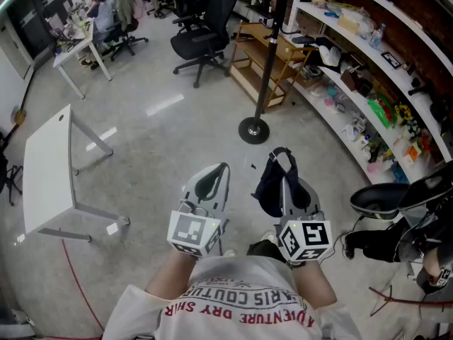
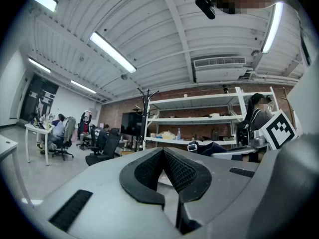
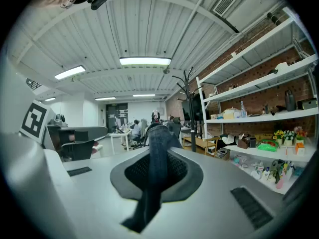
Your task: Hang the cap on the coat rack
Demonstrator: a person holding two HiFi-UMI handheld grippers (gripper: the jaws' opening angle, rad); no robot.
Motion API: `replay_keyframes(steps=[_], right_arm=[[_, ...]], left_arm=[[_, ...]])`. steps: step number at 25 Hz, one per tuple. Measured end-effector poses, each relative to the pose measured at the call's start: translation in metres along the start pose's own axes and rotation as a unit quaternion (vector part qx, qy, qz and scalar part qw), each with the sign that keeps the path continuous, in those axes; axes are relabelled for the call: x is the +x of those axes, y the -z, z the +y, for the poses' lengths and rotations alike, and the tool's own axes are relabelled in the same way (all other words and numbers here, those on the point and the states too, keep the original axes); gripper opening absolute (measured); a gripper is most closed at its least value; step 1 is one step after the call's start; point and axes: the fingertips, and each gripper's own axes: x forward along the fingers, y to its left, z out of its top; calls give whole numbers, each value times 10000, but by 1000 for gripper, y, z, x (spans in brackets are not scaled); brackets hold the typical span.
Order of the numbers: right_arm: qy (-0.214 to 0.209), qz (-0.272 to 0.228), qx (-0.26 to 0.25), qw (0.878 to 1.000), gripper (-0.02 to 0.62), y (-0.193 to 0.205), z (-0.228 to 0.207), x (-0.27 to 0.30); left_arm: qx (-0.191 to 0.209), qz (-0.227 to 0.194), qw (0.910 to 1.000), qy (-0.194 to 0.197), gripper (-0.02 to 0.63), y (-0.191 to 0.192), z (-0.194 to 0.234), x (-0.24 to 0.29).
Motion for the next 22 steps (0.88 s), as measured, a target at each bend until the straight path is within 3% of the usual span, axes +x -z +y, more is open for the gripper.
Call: replay_keyframes(steps=[11, 22], right_arm=[[-21, 103, 63, 9999, 23, 6, 8, -11], [-226, 103, 156, 9996, 23, 6, 27, 9]], left_arm=[[24, 106, 9999, -18, 5, 5, -7, -16], [-121, 133, 9987, -485, 6, 12, 32, -36]])
